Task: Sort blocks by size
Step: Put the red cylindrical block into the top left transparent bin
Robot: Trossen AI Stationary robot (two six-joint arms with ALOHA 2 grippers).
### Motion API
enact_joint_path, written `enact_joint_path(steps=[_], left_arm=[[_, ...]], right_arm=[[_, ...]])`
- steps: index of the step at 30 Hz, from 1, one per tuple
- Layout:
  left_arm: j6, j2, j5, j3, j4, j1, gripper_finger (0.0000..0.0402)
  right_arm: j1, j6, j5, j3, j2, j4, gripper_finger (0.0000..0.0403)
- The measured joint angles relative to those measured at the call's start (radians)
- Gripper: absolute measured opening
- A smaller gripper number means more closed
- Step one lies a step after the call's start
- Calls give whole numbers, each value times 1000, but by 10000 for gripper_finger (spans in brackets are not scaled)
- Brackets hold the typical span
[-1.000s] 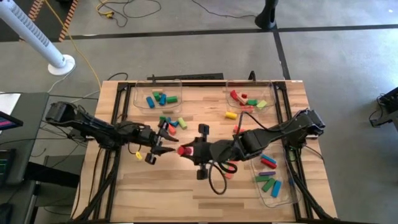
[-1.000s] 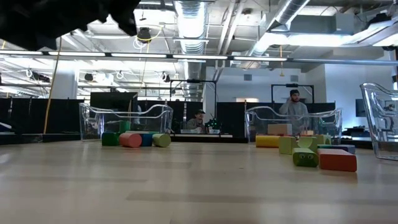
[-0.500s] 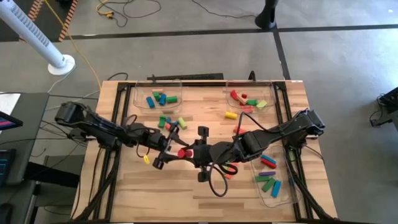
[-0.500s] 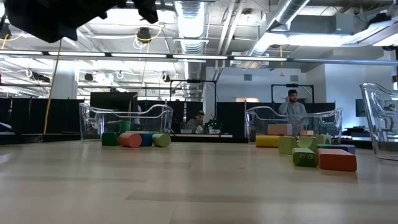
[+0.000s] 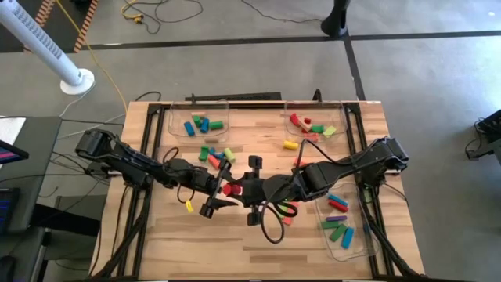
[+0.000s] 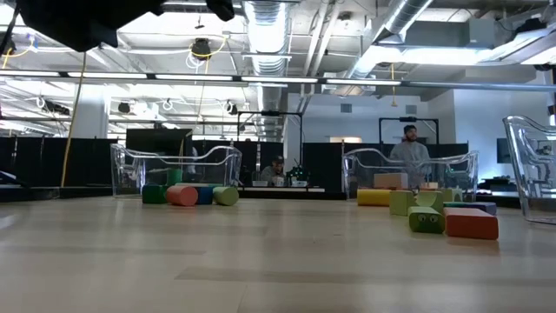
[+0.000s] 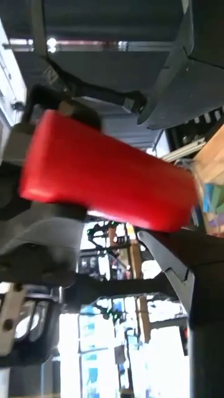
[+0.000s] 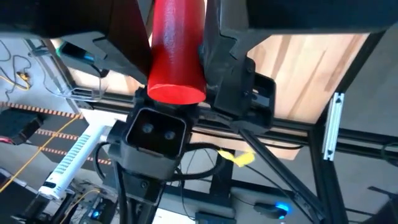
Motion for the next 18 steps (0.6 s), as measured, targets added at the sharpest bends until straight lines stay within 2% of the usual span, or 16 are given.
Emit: enact_joint_path(steps=[3,11,18], left_arm=[[14,0,-25,2,14,-8,248],[97,0,-102,2,6,-45,194],[127,0,-116,1,-19,-56,177]], right_arm=[[-1,3,0,0,0,-6,145],[-2,27,-3,-19,0,-1,145],[-13,48,-4,-80,0,33,145]])
